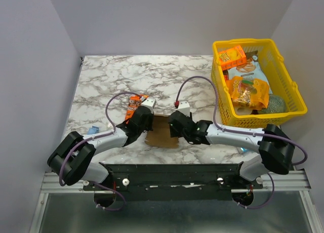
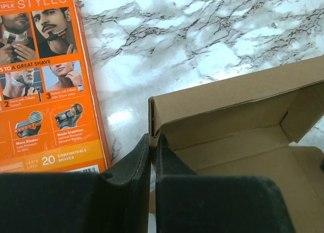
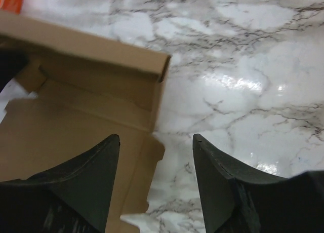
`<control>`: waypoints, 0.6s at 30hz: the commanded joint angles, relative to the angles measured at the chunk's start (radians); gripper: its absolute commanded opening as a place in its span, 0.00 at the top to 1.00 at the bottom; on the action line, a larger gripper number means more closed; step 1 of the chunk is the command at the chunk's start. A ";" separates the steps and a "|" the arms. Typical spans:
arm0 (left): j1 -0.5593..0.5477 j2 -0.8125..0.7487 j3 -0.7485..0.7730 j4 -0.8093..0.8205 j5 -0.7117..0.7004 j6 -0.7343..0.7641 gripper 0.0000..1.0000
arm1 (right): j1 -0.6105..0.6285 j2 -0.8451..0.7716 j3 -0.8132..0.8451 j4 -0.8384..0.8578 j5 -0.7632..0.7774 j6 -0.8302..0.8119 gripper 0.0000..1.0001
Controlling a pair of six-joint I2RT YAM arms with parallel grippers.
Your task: Fold the paper box
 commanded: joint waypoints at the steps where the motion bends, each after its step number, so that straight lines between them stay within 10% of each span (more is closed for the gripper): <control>1: 0.006 0.030 0.057 -0.129 0.066 0.037 1.00 | 0.032 -0.115 -0.040 -0.063 -0.155 -0.075 0.31; 7: 0.009 0.082 0.148 -0.270 0.142 0.049 0.96 | 0.011 -0.169 0.015 -0.157 -0.217 -0.075 0.21; 11: 0.011 0.051 0.159 -0.291 0.153 0.045 0.61 | -0.046 -0.155 0.068 -0.175 -0.303 -0.083 0.21; 18: 0.011 -0.022 0.169 -0.306 0.187 0.023 0.29 | -0.160 -0.147 0.080 -0.140 -0.396 -0.150 0.21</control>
